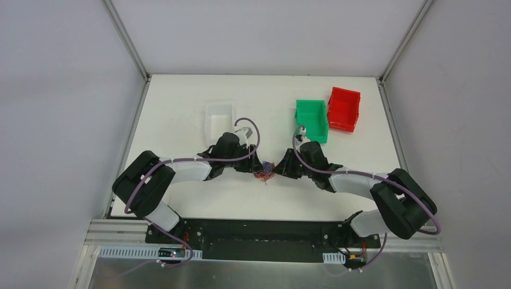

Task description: Untangle the cables

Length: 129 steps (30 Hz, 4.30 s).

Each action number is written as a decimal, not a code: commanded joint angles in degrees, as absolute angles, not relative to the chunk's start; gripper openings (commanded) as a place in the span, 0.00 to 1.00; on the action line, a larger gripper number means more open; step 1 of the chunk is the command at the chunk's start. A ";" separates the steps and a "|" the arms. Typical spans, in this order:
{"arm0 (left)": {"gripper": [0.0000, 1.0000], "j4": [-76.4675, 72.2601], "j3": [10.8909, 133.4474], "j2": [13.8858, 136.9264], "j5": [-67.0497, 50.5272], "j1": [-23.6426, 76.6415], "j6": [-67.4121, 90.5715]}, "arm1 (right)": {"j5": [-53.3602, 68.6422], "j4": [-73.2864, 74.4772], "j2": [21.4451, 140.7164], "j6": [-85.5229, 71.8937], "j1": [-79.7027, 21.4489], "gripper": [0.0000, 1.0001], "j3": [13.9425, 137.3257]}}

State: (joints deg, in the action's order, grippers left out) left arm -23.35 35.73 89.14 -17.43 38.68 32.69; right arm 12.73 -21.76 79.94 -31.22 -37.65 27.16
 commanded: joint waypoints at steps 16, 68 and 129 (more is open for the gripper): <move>0.00 -21.59 35.04 86.43 -11.60 39.20 33.26 | -12.69 -6.89 61.99 -37.44 -36.37 0.00 22.73; 0.00 -18.73 24.11 68.87 -3.30 39.11 29.86 | 8.52 -12.97 79.15 -18.57 -47.43 0.63 40.51; 0.00 -16.59 25.42 70.72 -1.06 39.11 31.23 | -7.09 3.45 93.99 -17.37 -54.51 0.55 56.09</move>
